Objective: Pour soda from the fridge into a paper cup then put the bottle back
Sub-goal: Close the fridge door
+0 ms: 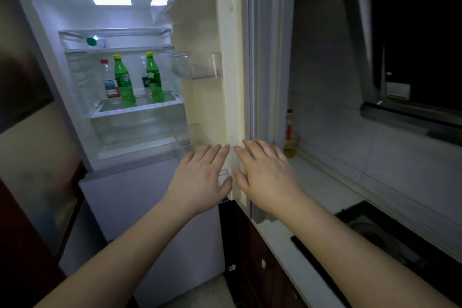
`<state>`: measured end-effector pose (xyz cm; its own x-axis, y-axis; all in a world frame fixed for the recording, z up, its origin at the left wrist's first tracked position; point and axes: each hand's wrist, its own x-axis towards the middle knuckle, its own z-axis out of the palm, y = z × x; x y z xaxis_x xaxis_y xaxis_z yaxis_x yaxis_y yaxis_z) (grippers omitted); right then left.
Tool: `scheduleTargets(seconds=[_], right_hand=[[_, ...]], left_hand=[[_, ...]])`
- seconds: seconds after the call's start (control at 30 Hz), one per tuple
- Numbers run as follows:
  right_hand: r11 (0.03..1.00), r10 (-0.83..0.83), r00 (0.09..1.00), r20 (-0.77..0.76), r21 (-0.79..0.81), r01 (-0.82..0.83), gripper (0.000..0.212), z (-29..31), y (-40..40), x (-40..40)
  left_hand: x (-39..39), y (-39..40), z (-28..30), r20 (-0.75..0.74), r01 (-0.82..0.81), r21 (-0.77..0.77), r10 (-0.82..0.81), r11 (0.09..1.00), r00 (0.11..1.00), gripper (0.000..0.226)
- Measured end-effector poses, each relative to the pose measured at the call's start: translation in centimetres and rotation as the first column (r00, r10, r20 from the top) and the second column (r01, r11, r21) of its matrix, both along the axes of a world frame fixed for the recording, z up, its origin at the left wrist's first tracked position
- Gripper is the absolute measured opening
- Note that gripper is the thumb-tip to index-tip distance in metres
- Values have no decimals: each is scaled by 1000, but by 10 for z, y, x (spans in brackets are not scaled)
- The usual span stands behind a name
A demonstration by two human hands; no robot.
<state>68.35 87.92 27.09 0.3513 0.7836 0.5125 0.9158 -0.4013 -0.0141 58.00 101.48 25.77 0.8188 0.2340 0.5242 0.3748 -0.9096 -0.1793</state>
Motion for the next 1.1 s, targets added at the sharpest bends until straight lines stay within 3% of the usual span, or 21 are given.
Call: scheduleTargets(seconds=[0.2, 0.5, 0.77, 1.1], right_hand=[[988, -155, 988, -20, -32, 154, 53, 6, -44, 11], [953, -299, 953, -41, -66, 296, 53, 6, -79, 29], [951, -306, 950, -60, -74, 302, 53, 2, -80, 36], [984, -167, 985, -32, -62, 165, 53, 3, -34, 23]], left_hand=[[17, -38, 7, 24, 158, 94, -161, 983, 987, 60], [63, -59, -1, -118, 339, 227, -320, 913, 940, 59], [71, -35, 0, -237, 288, 465, -195, 837, 952, 56], [17, -5, -12, -177, 233, 474, -168, 849, 970, 61]])
